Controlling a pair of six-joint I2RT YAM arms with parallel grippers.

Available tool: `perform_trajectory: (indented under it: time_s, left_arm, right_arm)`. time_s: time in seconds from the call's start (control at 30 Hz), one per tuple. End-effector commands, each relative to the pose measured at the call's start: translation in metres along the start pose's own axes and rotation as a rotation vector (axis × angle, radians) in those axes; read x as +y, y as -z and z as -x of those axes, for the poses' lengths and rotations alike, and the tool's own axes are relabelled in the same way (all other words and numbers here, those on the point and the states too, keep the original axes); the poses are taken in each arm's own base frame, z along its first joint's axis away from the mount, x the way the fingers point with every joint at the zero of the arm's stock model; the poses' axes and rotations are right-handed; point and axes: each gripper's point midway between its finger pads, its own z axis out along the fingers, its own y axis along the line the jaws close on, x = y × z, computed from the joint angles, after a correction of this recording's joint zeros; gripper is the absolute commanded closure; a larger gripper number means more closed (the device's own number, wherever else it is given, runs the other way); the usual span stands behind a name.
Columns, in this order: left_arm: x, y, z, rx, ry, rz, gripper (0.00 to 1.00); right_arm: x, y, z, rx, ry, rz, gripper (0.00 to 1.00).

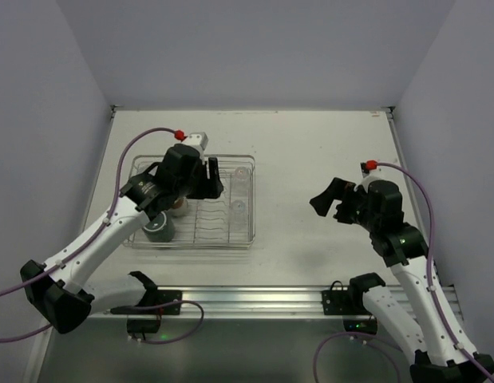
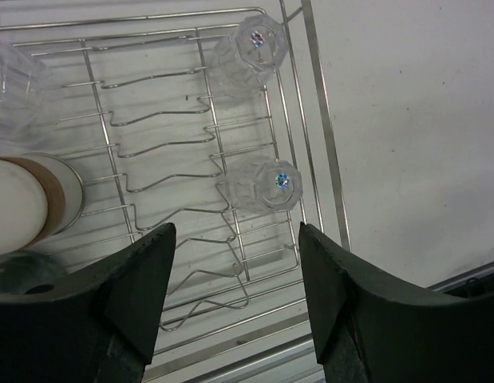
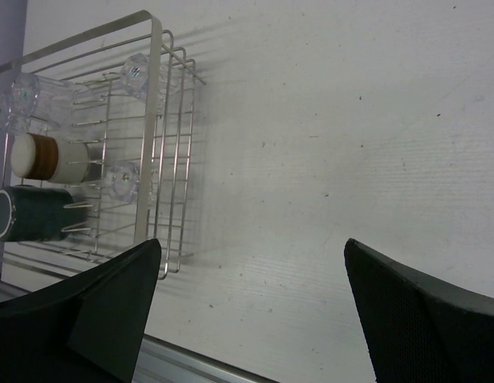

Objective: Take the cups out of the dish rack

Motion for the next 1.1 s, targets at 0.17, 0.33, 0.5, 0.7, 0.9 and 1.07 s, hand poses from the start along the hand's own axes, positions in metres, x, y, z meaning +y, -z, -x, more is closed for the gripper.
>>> perform_trajectory:
  time_s: [0.17, 0.33, 0.5, 0.7, 0.9, 1.07]
  left_arm:
    - [-0.039, -0.023, -0.043, 0.106, -0.110, 0.013, 0.33]
    - [-0.047, -0.045, -0.063, 0.173, -0.147, 0.081, 0.33]
    - [-0.049, -0.057, -0.071, 0.200, -0.149, 0.100, 0.32]
    - [-0.053, -0.068, -0.066, 0.195, -0.157, 0.119, 0.29]
    - [-0.053, -0.080, -0.064, 0.207, -0.157, 0.147, 0.31]
    - [-0.043, -0.090, -0.061, 0.210, -0.114, 0.134, 0.35]
  right_arm:
    - [0.009, 0.011, 0.015, -0.054, -0.020, 0.016, 0.01]
    - [0.005, 0.011, 0.013, -0.052, -0.026, 0.003, 0.01]
    - [0.006, 0.013, 0.012, -0.060, -0.025, 0.010, 0.01]
    - [0.006, 0.012, 0.012, -0.059, -0.017, 0.013, 0.01]
    - [0.006, 0.013, 0.013, -0.070, -0.018, 0.014, 0.01]
    - [0.005, 0.015, 0.012, -0.076, -0.013, 0.018, 0.01]
